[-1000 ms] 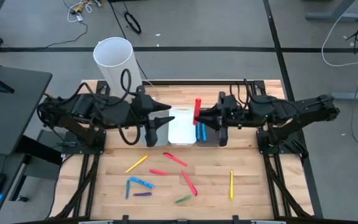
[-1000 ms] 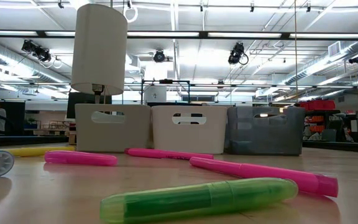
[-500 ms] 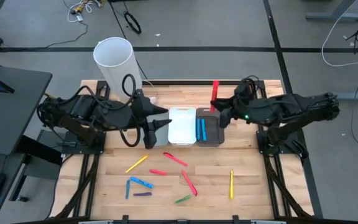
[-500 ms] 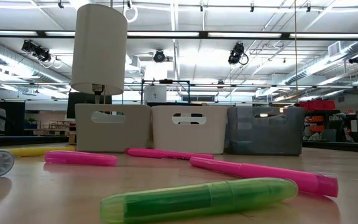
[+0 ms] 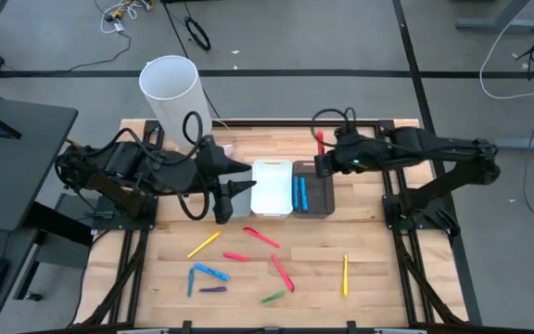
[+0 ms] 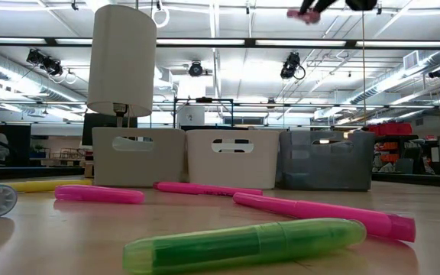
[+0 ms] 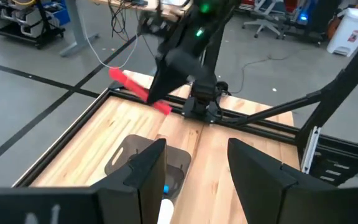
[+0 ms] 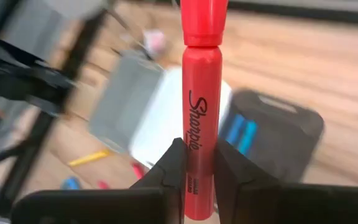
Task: Pick & Place Markers
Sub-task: Put the orange marker pen into the black bin
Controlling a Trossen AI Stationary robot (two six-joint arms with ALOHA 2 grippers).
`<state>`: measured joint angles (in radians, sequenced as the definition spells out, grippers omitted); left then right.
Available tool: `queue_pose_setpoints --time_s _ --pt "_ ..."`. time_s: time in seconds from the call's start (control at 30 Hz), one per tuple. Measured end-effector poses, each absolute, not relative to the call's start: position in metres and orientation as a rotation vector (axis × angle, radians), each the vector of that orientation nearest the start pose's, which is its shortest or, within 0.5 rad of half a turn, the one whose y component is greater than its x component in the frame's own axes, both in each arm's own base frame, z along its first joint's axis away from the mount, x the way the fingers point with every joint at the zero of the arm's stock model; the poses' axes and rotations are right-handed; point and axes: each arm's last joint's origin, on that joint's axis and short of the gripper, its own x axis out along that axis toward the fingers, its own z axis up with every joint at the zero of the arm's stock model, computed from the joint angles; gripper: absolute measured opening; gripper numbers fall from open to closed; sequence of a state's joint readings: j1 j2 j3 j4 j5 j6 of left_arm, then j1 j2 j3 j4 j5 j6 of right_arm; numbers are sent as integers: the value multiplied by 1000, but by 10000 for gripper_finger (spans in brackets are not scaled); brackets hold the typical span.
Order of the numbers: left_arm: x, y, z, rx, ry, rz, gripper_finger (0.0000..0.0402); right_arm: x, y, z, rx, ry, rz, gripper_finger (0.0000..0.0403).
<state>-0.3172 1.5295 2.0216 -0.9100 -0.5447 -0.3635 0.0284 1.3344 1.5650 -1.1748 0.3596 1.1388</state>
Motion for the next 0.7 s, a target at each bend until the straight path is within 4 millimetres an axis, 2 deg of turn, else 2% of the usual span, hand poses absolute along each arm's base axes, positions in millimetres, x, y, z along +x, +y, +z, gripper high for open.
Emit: queue_pose_setpoints --time_s 0.3,0.7 --pt "272 -75 498 -242 336 261 178 265 -26 355 969 980 -894 42" --pt "273 -77 499 -259 345 180 178 296 -54 316 1009 1095 -1013 42"
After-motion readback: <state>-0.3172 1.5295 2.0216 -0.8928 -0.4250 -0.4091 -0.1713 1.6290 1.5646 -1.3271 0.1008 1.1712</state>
